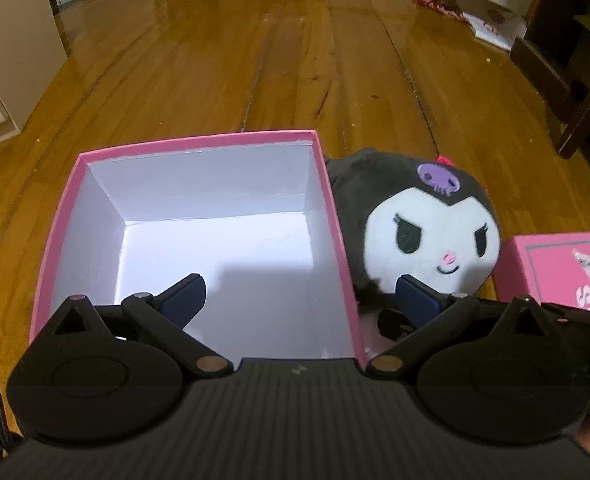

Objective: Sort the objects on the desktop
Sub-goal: 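Grasp the Kuromi plush with the right gripper and lift it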

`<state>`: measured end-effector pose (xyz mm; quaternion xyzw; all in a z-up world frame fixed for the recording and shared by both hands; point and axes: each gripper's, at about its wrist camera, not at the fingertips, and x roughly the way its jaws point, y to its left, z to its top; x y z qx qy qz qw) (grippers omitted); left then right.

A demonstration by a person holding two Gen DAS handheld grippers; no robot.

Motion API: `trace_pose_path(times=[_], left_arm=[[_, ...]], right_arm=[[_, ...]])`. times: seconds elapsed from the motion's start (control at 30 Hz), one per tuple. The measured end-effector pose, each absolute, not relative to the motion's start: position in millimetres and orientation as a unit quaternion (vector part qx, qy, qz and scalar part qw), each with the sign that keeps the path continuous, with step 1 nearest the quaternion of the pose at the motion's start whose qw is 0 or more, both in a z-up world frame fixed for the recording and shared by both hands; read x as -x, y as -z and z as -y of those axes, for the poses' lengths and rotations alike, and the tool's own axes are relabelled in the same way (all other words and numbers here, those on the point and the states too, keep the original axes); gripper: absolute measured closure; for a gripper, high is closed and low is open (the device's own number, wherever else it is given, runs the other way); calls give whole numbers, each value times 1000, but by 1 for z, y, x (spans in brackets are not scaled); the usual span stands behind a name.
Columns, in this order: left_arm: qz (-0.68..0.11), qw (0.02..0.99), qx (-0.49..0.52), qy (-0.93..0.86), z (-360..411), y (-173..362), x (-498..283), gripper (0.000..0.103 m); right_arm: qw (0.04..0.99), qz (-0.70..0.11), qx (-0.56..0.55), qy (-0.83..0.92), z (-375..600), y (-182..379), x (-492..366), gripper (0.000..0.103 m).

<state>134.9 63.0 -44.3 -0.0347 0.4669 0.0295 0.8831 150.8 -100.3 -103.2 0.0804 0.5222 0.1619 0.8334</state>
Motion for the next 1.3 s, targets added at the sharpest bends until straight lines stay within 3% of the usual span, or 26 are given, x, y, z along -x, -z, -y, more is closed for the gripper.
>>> trace_pose_path(times=[0.23, 0.6, 0.93, 1.1, 1.3], left_arm=[[-483, 873, 57, -37, -76, 48, -127, 0], [-472, 875, 97, -44, -89, 51, -120, 0], [-462, 877, 125, -42, -88, 51, -109, 0], [-455, 881, 121, -38, -90, 43, -101, 0], [-423, 884, 187, -59, -119, 21, -67, 0]], right_arm=[[834, -529, -34, -157, 88, 111, -152, 13], [828, -533, -53, -166, 94, 118, -157, 11], [857, -488, -54, -159, 96, 108, -137, 28], [868, -467, -68, -156, 97, 103, -115, 29], [880, -439, -71, -170, 109, 93, -103, 29]])
